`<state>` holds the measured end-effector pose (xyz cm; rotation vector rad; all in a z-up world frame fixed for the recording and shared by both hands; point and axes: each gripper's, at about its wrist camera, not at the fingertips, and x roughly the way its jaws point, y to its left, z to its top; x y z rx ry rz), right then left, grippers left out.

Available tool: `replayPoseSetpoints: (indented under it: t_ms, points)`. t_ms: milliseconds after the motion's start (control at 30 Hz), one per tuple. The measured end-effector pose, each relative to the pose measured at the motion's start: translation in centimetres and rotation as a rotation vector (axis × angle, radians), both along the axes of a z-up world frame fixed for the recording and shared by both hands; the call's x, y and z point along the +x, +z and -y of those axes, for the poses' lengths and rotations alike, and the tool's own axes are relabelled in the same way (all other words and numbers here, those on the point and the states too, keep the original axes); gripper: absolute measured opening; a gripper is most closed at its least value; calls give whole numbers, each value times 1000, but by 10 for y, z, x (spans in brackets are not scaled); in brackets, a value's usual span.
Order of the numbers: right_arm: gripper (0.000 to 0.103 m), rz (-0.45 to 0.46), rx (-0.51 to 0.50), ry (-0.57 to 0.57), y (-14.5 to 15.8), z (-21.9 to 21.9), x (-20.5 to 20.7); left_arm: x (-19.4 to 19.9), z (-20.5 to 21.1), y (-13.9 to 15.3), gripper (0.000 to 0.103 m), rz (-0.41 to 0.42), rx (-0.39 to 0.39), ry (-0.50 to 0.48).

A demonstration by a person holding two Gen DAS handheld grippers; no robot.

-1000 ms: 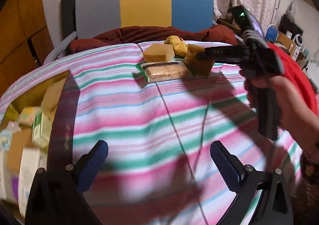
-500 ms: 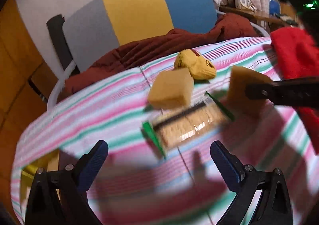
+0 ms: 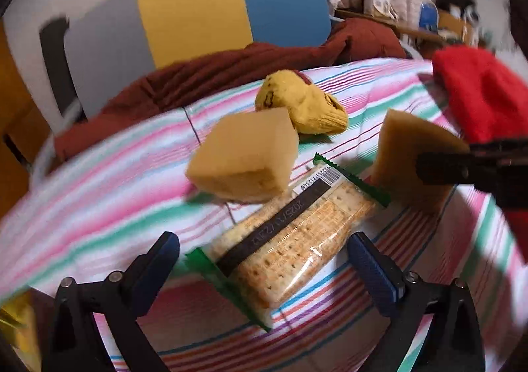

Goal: Organize objects
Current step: 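Grasp the green-wrapped cracker packet with the left tool while the right tool grasps a yellow sponge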

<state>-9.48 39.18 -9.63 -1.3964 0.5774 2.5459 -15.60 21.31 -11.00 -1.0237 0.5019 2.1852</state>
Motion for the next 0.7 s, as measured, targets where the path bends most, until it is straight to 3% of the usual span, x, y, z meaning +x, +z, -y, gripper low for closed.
replayPoseSetpoints:
  t_ms: [100,300,467,700]
  points:
    - [40,1,4,2,-1,1,0,2,3,-1,89,24,38,4]
    - [40,17,-13,-5,-5,-2,0,29,-5,0,71,-64,18,-20]
    - [40,55,-102,-29,-21,-9,1,37,-2,-1,68,-64,37,5]
    - [36,64,-55,-13,-17,-3,-1,55,3,0,63,-78,52,21]
